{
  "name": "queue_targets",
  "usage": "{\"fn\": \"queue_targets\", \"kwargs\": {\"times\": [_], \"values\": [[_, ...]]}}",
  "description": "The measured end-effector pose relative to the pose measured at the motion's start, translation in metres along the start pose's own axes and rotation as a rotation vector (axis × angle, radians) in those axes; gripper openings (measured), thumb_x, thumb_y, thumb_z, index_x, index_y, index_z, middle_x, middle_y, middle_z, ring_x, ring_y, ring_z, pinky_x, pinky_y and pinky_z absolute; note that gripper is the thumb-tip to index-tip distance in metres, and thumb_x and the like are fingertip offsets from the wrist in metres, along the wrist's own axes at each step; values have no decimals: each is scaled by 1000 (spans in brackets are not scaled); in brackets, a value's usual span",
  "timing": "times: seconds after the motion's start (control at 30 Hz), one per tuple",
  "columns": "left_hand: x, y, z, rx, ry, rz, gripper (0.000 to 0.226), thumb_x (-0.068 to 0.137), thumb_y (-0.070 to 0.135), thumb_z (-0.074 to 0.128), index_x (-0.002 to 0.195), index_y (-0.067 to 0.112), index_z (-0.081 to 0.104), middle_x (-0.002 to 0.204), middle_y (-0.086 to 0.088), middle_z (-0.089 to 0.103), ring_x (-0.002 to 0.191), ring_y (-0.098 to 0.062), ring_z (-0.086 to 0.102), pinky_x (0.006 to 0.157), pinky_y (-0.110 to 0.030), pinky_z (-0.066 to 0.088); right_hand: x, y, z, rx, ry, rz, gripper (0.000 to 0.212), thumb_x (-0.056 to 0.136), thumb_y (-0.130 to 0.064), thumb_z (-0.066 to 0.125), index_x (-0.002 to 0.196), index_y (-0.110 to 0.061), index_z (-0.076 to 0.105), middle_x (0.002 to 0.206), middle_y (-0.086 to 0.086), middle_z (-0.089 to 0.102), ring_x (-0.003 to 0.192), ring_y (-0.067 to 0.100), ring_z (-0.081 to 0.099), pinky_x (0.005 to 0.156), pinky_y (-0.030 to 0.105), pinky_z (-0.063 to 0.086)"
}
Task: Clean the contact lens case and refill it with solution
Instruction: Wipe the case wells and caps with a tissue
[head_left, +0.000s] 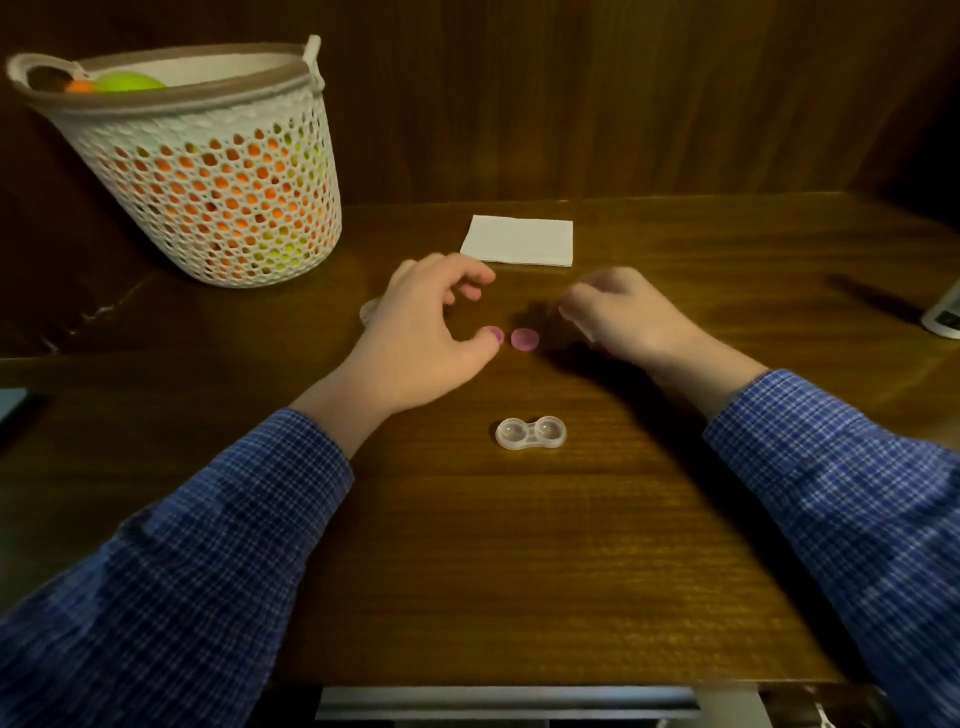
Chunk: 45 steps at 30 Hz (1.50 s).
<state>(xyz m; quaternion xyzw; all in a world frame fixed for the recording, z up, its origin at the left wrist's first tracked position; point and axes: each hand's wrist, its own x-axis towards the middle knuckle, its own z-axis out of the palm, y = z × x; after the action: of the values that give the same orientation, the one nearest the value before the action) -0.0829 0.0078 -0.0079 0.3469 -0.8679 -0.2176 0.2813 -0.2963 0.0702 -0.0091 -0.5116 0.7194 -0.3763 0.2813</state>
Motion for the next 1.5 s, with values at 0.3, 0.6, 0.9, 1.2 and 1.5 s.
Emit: {"fn": "queue_targets", "kwargs": {"times": [0.3, 0.6, 0.9, 1.2, 1.5], "values": [[-49, 15, 4, -158, -421, 114, 70, 79, 32, 87, 136, 33, 46, 109, 17, 60, 105, -5, 60, 86, -17, 50, -54, 3, -15, 197, -375, -156, 9, 93, -7, 71, 101, -8, 74, 93, 9, 78, 82, 20, 73, 75, 28, 60], [-47, 19, 17, -153, -235, 16, 64, 79, 28, 88, 128, 35, 47, 92, 14, 67, 93, -1, 65, 79, -19, 56, -65, -1, 9, 24, -93, -242, 12, 98, -13, 64, 95, -22, 71, 86, -16, 71, 72, -6, 68, 64, 17, 55], [-47, 26, 27, -123, -98, -58, 65, 78, 35, 89, 126, 37, 44, 85, 15, 67, 89, 7, 63, 68, -4, 48, -74, -1, 24, -228, 237, -476, 18, 92, -19, 71, 99, -28, 58, 89, -26, 55, 87, -12, 59, 75, 3, 46], [-46, 26, 27, -127, -3, -114, 69, 73, 31, 94, 128, 27, 52, 81, 15, 69, 82, 10, 66, 67, -3, 50, -75, 3, 14, -177, -20, -438, 15, 88, -17, 78, 99, -26, 71, 97, -19, 71, 98, -5, 66, 90, 18, 54], [-46, 27, 28, -135, 34, -163, 63, 68, 32, 96, 116, 29, 55, 77, 16, 72, 72, 11, 68, 62, -6, 52, -73, 0, 23, -202, 89, -367, 13, 85, -14, 80, 87, -26, 74, 87, -18, 71, 87, -4, 66, 81, 14, 52]]}}
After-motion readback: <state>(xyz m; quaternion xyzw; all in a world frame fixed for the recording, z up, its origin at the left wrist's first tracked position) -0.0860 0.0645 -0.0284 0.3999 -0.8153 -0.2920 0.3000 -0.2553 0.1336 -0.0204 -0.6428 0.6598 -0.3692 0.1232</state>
